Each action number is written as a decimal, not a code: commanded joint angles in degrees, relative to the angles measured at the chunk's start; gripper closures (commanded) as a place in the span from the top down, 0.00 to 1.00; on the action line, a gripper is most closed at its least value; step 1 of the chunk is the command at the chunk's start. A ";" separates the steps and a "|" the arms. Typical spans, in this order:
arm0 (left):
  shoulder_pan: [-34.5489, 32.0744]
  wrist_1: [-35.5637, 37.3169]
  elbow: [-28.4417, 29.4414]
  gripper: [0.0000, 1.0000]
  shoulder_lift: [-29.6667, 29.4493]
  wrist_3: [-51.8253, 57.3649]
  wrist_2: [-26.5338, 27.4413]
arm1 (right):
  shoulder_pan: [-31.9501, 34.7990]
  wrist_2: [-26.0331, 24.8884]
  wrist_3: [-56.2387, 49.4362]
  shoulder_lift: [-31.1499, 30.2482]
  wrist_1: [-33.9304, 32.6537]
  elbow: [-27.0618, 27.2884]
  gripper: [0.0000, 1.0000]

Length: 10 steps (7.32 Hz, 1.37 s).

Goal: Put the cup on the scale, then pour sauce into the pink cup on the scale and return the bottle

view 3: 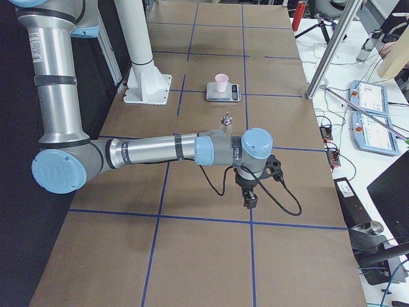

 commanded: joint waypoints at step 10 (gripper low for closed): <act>4.06 5.32 -12.69 1.00 7.95 -1.22 -0.15 | -1.59 -0.12 2.63 -0.91 0.16 -1.04 1.00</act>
